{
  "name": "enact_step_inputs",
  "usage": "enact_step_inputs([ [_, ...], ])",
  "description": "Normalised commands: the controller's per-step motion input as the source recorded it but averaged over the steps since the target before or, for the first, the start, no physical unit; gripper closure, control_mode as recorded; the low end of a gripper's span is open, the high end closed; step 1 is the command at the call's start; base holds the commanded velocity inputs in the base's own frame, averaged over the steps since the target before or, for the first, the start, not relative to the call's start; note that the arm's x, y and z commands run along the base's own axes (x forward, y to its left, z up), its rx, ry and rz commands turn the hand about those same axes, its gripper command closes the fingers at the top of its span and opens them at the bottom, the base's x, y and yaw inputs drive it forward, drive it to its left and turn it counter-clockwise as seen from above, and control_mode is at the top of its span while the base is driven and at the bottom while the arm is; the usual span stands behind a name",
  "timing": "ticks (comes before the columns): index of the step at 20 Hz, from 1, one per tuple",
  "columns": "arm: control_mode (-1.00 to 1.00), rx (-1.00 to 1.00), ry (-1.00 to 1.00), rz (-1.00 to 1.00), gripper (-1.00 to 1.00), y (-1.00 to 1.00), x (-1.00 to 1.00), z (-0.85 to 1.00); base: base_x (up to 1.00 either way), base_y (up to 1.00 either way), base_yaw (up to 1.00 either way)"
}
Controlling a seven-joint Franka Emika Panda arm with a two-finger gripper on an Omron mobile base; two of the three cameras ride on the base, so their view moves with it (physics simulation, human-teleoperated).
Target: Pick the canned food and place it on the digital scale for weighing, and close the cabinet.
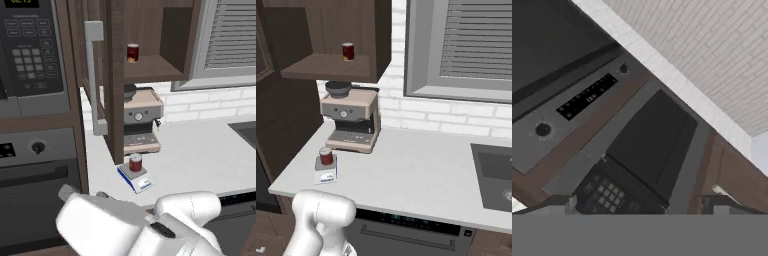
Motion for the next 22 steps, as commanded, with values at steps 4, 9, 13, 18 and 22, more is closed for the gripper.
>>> enact_step_inputs([
  [4, -1.0, 0.34, -0.34, -0.35, -1.0, 0.76, -0.36, -0.79, 0.0, 0.0, 0.0],
  [9, -1.0, 0.56, 0.01, -0.16, -1.0, 0.27, -0.05, -0.45, 0.0, 0.0, 0.0],
  [13, -1.0, 0.71, 0.26, 0.0, -1.0, -0.01, 0.35, -0.3, 0.0, 0.0, 0.0],
  [18, -1.0, 0.43, 0.2, 0.0, -1.0, -0.13, 0.86, -0.27, 0.0, 0.0, 0.0],
  [22, -1.0, 0.25, 0.09, 0.0, -1.0, -0.27, 0.68, -0.04, 0.0, 0.0, 0.0],
])
